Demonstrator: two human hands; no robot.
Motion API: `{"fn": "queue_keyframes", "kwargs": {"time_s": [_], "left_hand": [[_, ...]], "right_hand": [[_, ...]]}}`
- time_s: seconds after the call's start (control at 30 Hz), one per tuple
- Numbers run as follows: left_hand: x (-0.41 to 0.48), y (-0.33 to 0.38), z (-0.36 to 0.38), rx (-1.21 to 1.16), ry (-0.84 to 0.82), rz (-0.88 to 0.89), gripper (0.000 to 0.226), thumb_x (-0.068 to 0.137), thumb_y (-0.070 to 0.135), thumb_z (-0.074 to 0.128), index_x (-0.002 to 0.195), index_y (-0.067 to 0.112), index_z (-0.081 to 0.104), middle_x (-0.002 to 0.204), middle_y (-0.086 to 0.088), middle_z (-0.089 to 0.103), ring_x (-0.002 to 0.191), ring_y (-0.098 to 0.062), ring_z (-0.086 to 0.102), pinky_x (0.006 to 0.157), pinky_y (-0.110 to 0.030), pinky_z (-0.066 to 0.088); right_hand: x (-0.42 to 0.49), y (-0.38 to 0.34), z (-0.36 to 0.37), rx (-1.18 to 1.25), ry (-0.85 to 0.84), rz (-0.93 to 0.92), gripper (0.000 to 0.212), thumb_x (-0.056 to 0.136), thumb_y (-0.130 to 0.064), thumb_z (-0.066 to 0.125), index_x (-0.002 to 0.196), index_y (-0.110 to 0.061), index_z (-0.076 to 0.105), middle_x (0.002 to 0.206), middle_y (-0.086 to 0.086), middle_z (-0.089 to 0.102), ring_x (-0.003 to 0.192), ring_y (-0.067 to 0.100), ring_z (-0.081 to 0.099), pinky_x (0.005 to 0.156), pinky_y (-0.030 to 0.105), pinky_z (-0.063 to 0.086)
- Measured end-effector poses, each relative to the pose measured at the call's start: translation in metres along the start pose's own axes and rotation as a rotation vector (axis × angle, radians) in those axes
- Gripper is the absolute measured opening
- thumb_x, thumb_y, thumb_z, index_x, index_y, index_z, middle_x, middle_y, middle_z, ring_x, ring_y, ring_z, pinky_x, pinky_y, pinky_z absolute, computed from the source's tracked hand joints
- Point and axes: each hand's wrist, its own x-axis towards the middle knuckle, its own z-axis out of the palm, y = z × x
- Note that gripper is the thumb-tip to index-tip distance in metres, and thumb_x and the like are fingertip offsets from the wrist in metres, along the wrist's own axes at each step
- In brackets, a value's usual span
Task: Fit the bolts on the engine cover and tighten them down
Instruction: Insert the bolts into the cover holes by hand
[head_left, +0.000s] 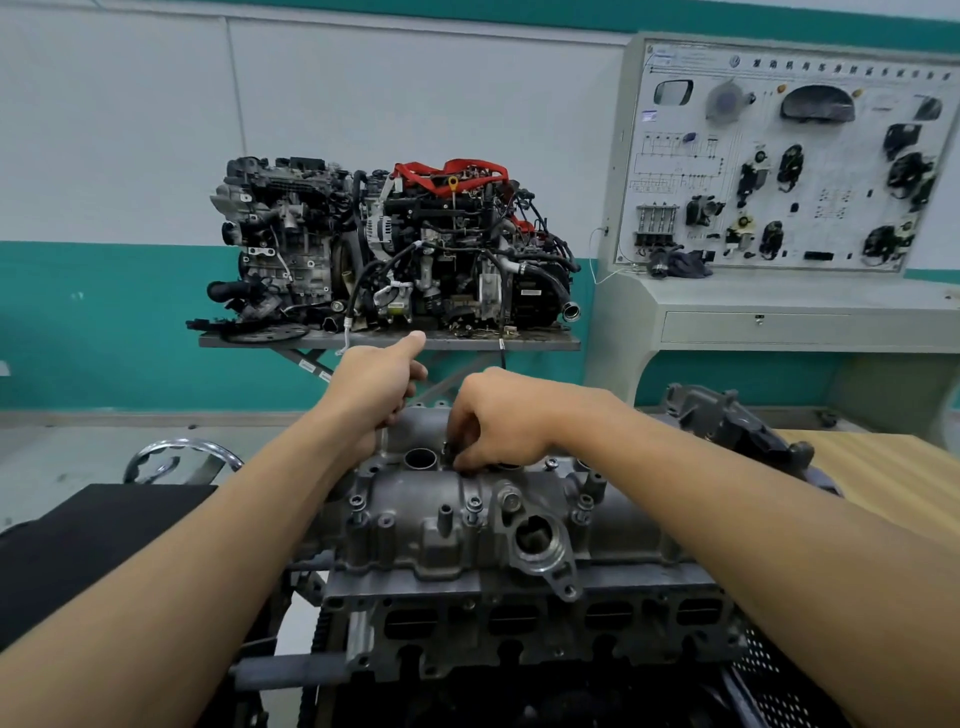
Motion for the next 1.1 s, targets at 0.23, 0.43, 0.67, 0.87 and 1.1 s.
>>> {"fn": "queue_keyframes", "kwargs": {"time_s": [0.23,0.43,0.67,0.87,1.1], "left_hand": [[0.002,-0.001,-0.001,-0.003,0.011,-0.016,0.043,0.095,0.048,0.059,0.07,0.013,0.06,0.054,0.003,0.047,0.043,-0.011,0.035,0.042,-0.024,0.026],[0.002,-0.001,-0.001,-0.004,0.016,-0.016,0.044,0.096,0.048,0.059,0.069,0.013,0.06,0.054,0.003,0.047,0.044,-0.011,0.035,0.041,-0.023,0.026],[0.002,-0.002,0.0,-0.004,0.014,-0.023,0.043,0.096,0.048,0.058,0.071,0.013,0.061,0.055,0.003,0.047,0.045,-0.012,0.035,0.043,-0.024,0.027],[0.002,-0.001,-0.001,-0.007,0.012,-0.025,0.044,0.095,0.048,0.058,0.07,0.013,0.06,0.052,0.004,0.047,0.044,-0.011,0.035,0.043,-0.024,0.027],[0.003,-0.001,-0.001,-0.014,-0.001,-0.035,0.043,0.095,0.049,0.058,0.071,0.013,0.061,0.054,0.004,0.047,0.045,-0.011,0.035,0.043,-0.024,0.028]], "right_hand": [[0.005,-0.011,0.002,-0.163,-0.095,0.075,0.029,0.09,-0.028,0.065,0.069,-0.008,0.062,0.068,0.01,0.062,0.069,0.031,0.057,0.061,0.036,0.049],[0.01,-0.018,0.004,-0.253,-0.203,0.095,0.04,0.1,-0.032,0.053,0.065,-0.012,0.049,0.067,0.006,0.053,0.061,0.026,0.05,0.053,0.031,0.039],[0.009,-0.014,-0.001,-0.226,-0.216,0.081,0.034,0.095,-0.031,0.061,0.071,-0.007,0.058,0.067,0.009,0.054,0.064,0.028,0.047,0.057,0.031,0.038],[0.012,-0.014,0.005,-0.282,-0.174,0.104,0.044,0.1,-0.044,0.05,0.066,-0.015,0.048,0.068,0.002,0.051,0.06,0.021,0.05,0.05,0.031,0.032],[0.009,-0.013,-0.005,-0.25,-0.171,0.054,0.035,0.09,-0.04,0.064,0.07,-0.011,0.062,0.066,0.005,0.059,0.064,0.026,0.055,0.049,0.028,0.037]]}}
